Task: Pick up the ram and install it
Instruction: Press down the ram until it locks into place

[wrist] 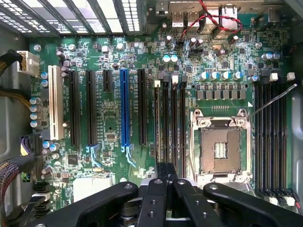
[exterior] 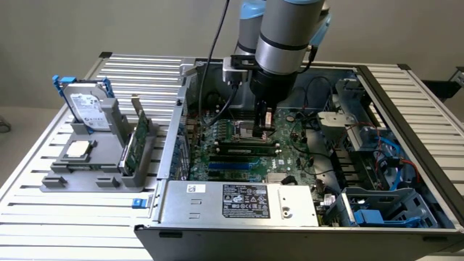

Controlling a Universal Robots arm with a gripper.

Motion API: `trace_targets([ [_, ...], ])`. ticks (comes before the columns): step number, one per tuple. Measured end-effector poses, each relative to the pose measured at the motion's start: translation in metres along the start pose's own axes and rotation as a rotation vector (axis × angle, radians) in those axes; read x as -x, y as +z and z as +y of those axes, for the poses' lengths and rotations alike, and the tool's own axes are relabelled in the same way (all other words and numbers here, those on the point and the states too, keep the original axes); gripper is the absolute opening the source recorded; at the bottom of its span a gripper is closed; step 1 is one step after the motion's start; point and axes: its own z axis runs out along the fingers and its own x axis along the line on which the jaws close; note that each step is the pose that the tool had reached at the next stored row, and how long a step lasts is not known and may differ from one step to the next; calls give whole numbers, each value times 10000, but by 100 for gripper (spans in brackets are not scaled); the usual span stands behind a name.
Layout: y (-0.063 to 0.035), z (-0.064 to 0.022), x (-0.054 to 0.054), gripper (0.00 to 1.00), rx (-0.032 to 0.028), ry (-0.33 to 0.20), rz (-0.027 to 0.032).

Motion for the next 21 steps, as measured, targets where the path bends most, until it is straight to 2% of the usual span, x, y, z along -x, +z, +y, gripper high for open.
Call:
trace_targets([
  [5, 1, 2, 0, 11, -20, 118, -8],
  [21, 1, 3, 0, 11, -70, 2656, -158],
])
